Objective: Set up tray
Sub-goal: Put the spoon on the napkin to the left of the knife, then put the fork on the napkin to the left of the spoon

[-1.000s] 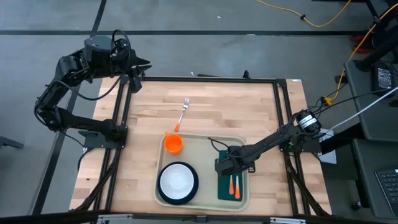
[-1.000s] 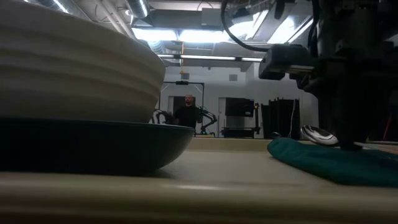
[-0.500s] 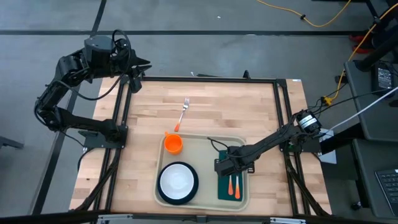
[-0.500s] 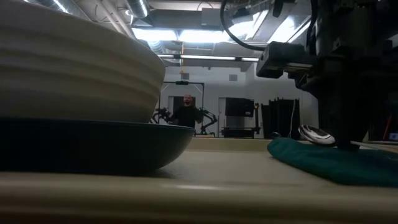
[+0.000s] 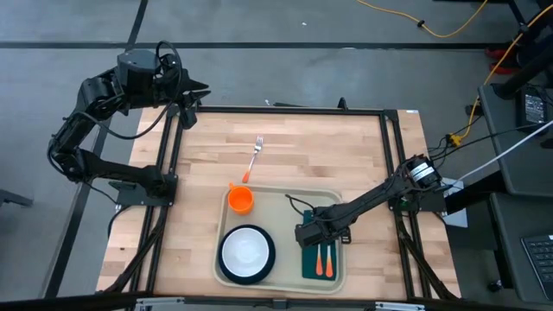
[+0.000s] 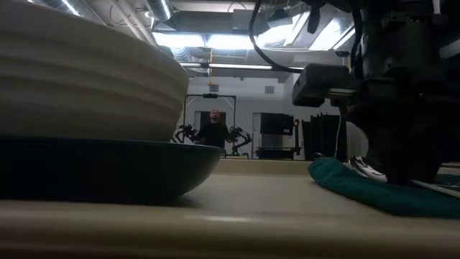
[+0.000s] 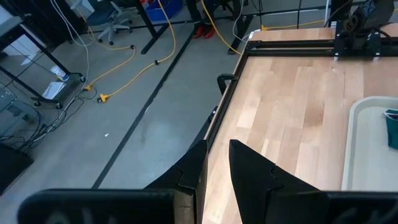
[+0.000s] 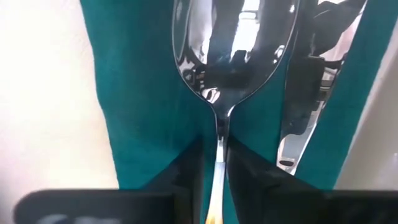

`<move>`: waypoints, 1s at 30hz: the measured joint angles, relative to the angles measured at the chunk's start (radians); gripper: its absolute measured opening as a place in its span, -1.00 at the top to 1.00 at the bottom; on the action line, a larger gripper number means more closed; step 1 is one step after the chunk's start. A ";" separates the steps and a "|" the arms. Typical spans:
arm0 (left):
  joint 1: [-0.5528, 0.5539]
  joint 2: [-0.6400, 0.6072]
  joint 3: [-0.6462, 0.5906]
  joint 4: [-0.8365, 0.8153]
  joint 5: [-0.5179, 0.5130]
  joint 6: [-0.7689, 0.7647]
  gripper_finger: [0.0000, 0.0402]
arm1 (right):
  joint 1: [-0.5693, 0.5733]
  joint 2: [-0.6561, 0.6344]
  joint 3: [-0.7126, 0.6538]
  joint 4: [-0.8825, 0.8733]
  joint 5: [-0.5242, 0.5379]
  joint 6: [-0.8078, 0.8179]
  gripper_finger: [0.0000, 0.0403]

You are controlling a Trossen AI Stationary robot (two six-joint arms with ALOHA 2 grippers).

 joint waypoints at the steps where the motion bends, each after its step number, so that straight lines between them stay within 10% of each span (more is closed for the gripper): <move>1: 0.000 0.000 0.000 0.000 0.000 0.000 0.70 | 0.000 0.000 0.000 0.000 0.000 0.000 0.64; 22: 0.000 0.000 0.000 -0.004 0.056 0.000 0.70 | 0.001 0.005 0.264 -0.445 0.064 -0.090 0.61; 30: 0.000 0.034 -0.077 -0.071 0.171 -0.060 0.70 | -0.002 -0.009 0.500 -0.871 0.431 -0.177 0.60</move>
